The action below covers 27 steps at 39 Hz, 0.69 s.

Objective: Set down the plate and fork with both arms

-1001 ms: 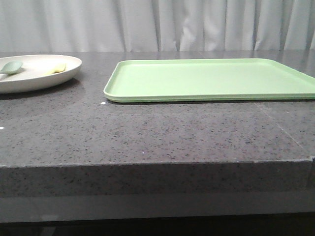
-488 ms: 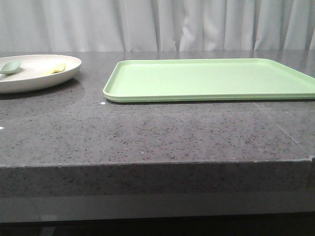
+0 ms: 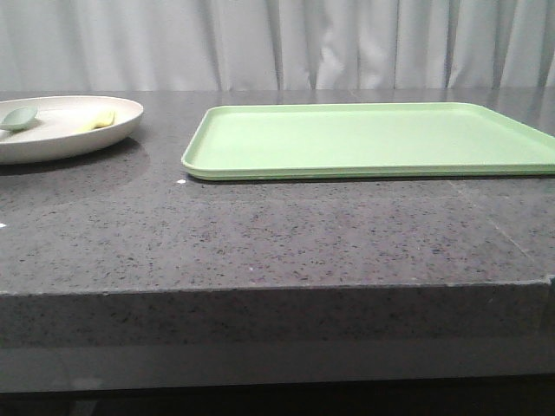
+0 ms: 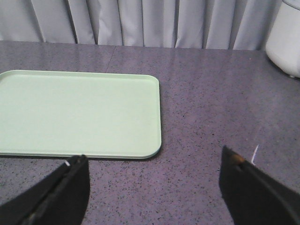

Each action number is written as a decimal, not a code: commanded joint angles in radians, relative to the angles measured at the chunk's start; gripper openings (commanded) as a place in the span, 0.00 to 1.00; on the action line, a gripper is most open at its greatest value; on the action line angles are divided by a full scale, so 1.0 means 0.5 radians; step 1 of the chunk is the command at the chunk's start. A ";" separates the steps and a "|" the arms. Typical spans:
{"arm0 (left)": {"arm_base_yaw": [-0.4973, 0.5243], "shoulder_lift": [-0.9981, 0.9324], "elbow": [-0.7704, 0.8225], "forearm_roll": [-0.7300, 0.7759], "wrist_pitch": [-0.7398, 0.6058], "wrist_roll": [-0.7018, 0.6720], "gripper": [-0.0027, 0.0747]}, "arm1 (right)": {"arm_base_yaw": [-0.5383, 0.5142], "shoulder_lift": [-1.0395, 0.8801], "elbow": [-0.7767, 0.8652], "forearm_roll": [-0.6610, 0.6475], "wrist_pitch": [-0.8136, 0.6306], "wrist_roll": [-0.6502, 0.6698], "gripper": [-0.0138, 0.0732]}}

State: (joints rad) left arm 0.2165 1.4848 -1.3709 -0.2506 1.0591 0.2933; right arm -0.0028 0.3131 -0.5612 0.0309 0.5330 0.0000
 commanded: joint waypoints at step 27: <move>0.117 1.029 -1.148 -0.223 0.339 0.202 0.64 | -0.010 0.031 -0.065 -0.020 -0.202 -0.013 0.84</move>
State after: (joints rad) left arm 0.2731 2.0366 -1.8970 -0.3221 1.2297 0.3884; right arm -0.0028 0.3131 -0.5612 0.0309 0.5154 0.0000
